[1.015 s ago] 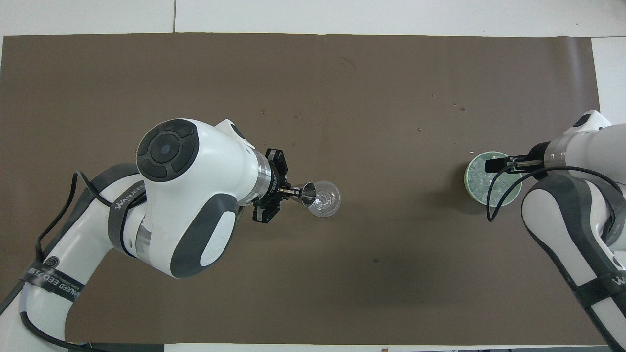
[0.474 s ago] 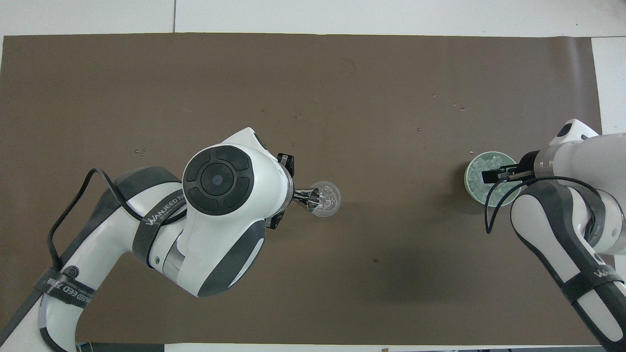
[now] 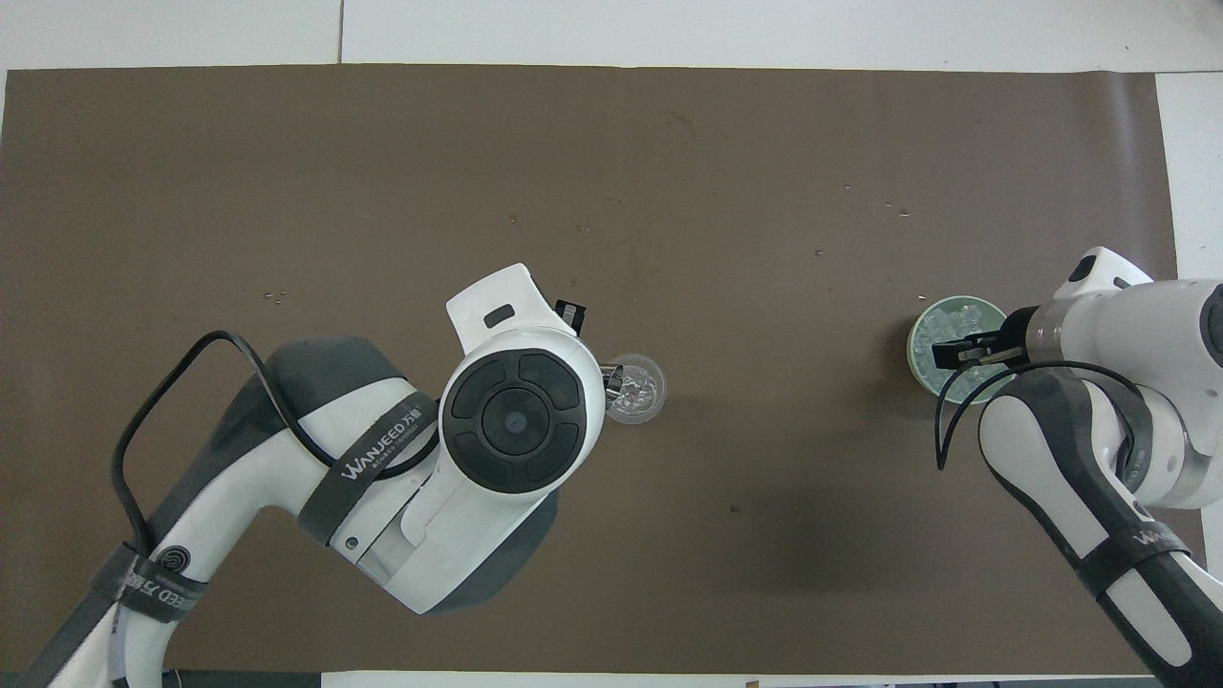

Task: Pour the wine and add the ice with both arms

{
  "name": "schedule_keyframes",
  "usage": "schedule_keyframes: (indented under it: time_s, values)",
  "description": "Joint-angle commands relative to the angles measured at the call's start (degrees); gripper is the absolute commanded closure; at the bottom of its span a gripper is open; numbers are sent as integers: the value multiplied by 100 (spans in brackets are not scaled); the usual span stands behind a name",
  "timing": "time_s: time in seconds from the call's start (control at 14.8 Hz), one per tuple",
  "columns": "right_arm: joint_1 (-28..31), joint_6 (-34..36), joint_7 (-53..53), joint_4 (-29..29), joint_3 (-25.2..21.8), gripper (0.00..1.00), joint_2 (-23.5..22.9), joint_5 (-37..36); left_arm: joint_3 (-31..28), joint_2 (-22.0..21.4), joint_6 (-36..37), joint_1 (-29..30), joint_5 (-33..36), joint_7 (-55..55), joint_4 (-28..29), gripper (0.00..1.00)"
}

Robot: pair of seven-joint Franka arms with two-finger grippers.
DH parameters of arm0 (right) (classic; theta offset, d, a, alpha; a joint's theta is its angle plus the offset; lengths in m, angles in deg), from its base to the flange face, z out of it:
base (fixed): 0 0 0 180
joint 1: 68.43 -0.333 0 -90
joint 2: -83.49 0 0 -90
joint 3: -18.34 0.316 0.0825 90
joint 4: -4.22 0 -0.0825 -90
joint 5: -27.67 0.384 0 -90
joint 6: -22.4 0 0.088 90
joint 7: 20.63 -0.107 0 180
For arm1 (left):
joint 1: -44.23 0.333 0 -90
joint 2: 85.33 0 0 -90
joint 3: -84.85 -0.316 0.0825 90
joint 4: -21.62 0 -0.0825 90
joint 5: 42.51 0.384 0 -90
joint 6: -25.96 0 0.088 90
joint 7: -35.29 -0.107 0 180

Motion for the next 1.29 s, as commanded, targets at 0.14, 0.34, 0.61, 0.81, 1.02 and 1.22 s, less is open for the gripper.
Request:
schedule_keyframes:
  time_s: [0.14, 0.34, 0.61, 0.81, 1.02, 1.22]
  values:
    - [92, -353, 381, -224, 26, 30, -103, 94, 61, -14, 24, -109, 541, 432, -100, 100]
    - [101, -352, 390, -224, 26, 31, -103, 94, 167, -32, 33, -180, 963, 670, -100, 100]
    - [66, -361, 382, -241, 26, 32, -94, 85, 176, -58, 129, -268, 1113, 679, -92, 100]
    - [57, -370, 382, -294, 18, 36, -86, 76, 176, -76, 252, -347, 1140, 731, -92, 100]
    - [39, -370, 382, -294, 26, 43, -86, 76, 176, -76, 261, -312, 1140, 776, -92, 100]
    - [39, -379, 382, -294, 26, 44, -94, 76, 106, -259, 252, -233, 1079, 706, -92, 100]
